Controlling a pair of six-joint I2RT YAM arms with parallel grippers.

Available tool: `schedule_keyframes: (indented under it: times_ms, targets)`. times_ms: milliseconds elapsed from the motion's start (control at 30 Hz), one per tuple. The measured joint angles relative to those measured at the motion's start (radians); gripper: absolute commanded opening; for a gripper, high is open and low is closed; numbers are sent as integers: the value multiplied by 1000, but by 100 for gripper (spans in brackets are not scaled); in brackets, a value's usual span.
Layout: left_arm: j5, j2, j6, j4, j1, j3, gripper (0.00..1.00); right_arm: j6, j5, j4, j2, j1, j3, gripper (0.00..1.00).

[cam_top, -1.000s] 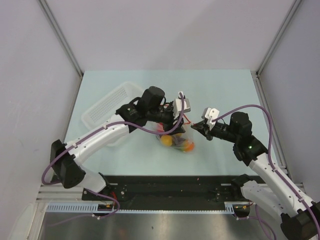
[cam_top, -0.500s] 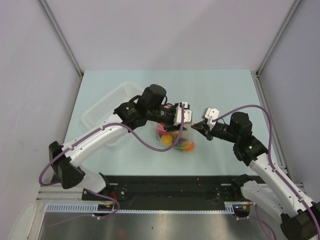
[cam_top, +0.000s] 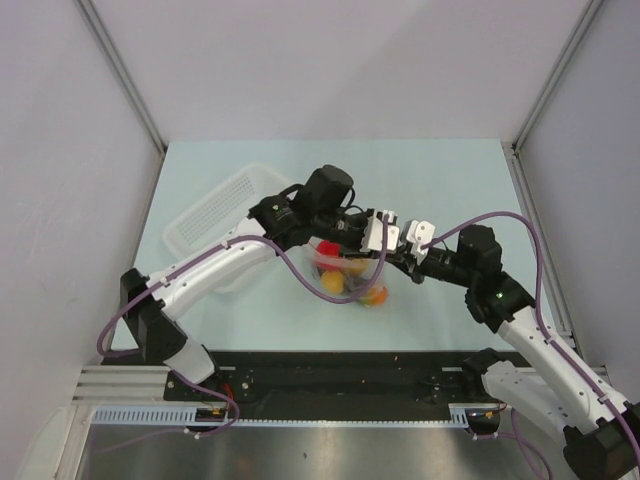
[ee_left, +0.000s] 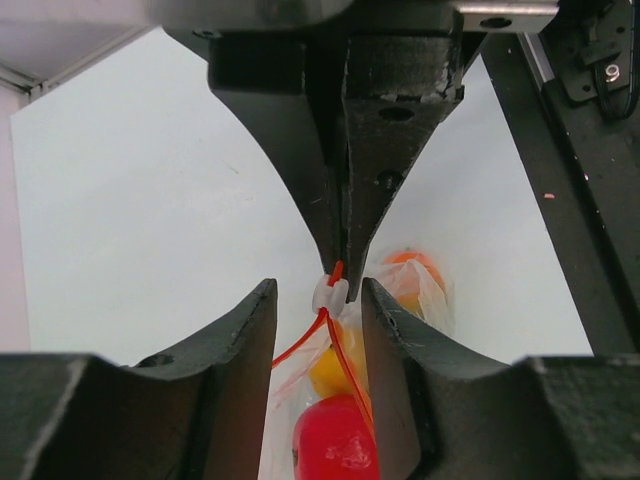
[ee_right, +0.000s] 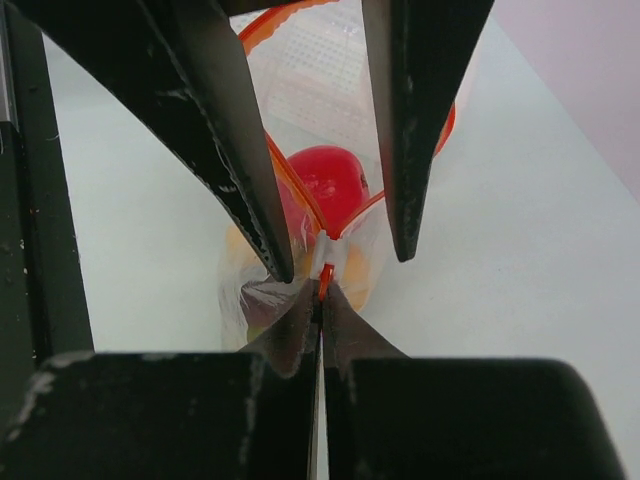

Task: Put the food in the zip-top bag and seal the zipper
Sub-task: Zip the zipper food storage bag at the center of the board.

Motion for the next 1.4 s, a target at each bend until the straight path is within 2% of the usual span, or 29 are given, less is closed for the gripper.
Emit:
schedule_keyframes:
  times_ms: [100, 133, 233, 267, 533, 833, 1100, 1400]
  targets:
    - [0, 13, 8, -18, 0, 0, 34, -4, 0, 0, 0, 4, 0, 0]
    - [0, 15, 10, -21, 0, 0, 27, -6, 0, 0, 0, 5, 0, 0]
    - [2, 18, 16, -30, 0, 0, 17, -8, 1, 0, 0, 8, 0, 0]
    - [5, 18, 16, -33, 0, 0, 16, -8, 4, -1, 0, 8, 0, 0]
    - [20, 18, 17, -35, 14, -4, 15, -2, 32, -23, -32, 8, -1, 0]
    - [39, 18, 24, -42, 80, -31, 16, 20, 43, -30, -88, -36, -13, 0]
    - [18, 14, 44, -61, 131, -53, 17, 43, -14, -48, -114, -168, -19, 0]
    - [-40, -8, 69, -127, 268, -72, 18, 68, -111, -78, -143, -384, -19, 0]
